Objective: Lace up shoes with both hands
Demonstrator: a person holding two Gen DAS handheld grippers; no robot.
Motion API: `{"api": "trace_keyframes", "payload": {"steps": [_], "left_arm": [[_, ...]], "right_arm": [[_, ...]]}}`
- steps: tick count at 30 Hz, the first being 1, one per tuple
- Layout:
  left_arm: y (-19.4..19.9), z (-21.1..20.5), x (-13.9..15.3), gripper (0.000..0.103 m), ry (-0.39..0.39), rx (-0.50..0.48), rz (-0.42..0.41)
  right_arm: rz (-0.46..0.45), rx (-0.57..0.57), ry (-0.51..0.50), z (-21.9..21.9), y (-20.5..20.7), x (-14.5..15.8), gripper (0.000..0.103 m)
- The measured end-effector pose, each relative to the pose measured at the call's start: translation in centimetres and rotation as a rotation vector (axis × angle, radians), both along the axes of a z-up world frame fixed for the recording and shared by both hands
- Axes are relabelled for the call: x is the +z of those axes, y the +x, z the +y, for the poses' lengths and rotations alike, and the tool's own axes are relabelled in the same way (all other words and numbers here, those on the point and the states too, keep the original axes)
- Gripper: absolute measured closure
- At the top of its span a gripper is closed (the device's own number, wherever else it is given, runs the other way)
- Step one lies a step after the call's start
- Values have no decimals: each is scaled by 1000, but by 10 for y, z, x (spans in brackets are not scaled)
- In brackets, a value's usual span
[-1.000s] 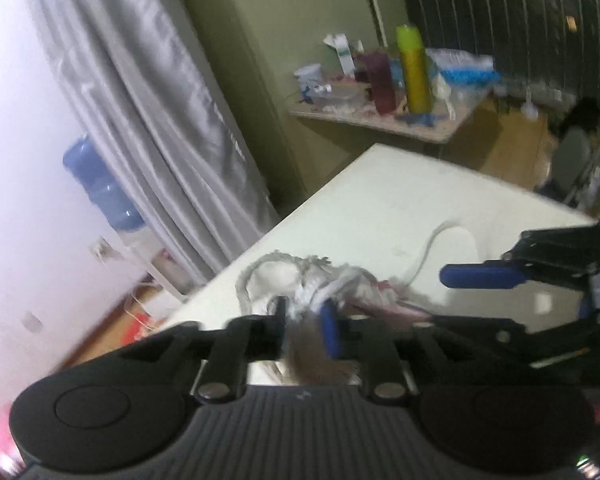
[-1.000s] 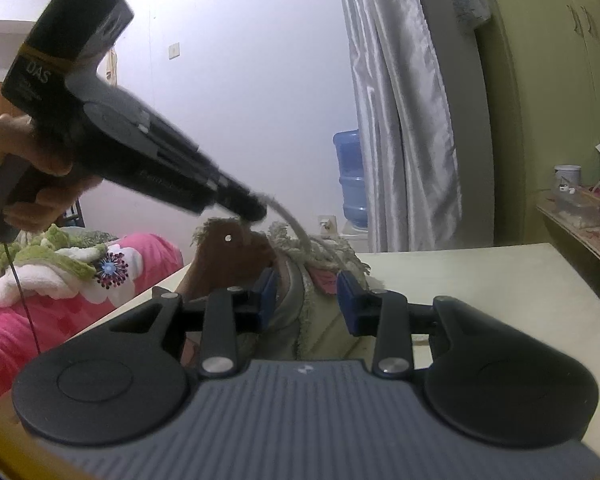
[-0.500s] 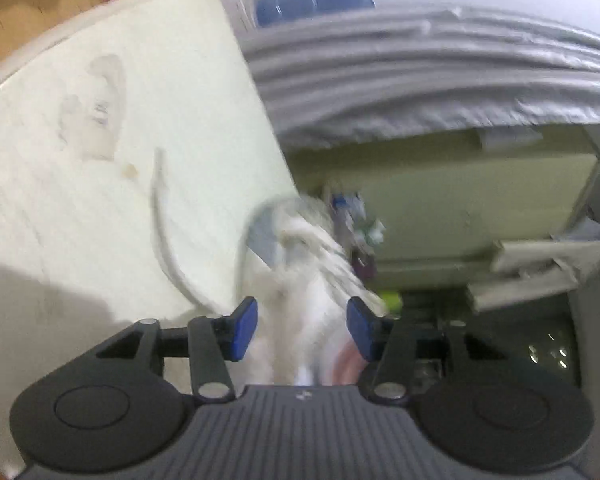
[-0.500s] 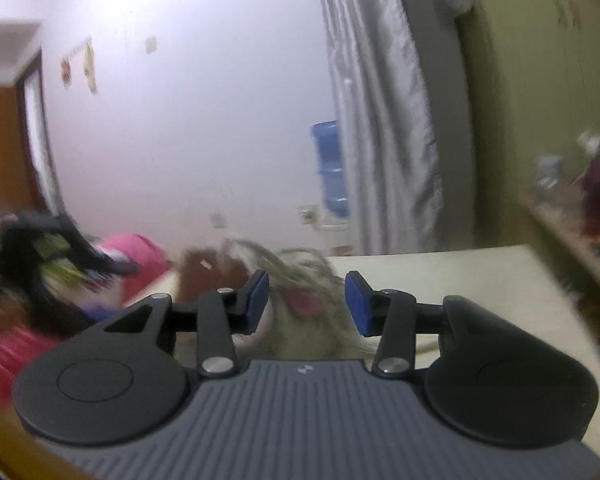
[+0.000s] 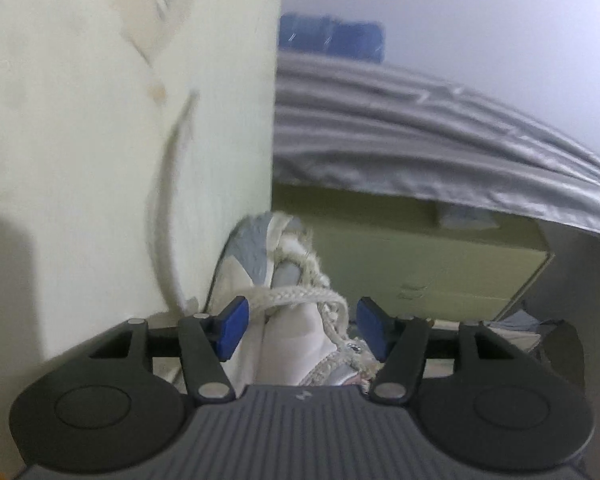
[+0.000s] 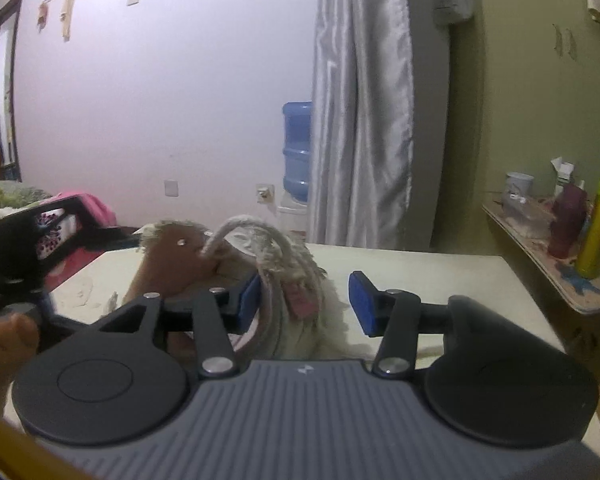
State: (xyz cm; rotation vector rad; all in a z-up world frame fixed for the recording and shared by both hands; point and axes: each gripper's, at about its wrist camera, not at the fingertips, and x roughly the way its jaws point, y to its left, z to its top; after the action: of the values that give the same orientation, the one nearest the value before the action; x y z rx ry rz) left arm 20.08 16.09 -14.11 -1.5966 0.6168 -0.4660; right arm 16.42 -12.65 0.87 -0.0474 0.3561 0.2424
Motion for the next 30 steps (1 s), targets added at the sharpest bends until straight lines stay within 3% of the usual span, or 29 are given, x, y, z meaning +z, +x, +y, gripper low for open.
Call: {"api": "trace_keyframes", "payload": {"steps": [6, 9, 12, 17, 21, 24, 28, 30], "left_arm": [[-37, 1, 12, 38, 105, 86, -117], [-54, -5, 13, 38, 82, 84, -177], [-70, -9, 22, 38, 194, 92, -212], [-92, -5, 38, 39, 295, 107, -282], [-102, -13, 49, 40, 400, 90, -316], [-106, -23, 54, 40, 444, 76, -329], [-109, -36, 65, 41, 552, 47, -343], [-111, -37, 74, 41, 619, 40, -350]], "right_arm": [[-8, -25, -7, -7, -6, -5, 54], [27, 7, 60, -13, -4, -4, 54], [29, 33, 127, -26, -11, 1, 54], [1, 13, 76, -48, -6, 10, 53], [48, 14, 53, -59, 19, 9, 53], [81, 34, 150, -64, 34, 8, 53], [77, 58, 379, -71, 52, 13, 53], [83, 113, 434, -67, 61, 12, 53]]}}
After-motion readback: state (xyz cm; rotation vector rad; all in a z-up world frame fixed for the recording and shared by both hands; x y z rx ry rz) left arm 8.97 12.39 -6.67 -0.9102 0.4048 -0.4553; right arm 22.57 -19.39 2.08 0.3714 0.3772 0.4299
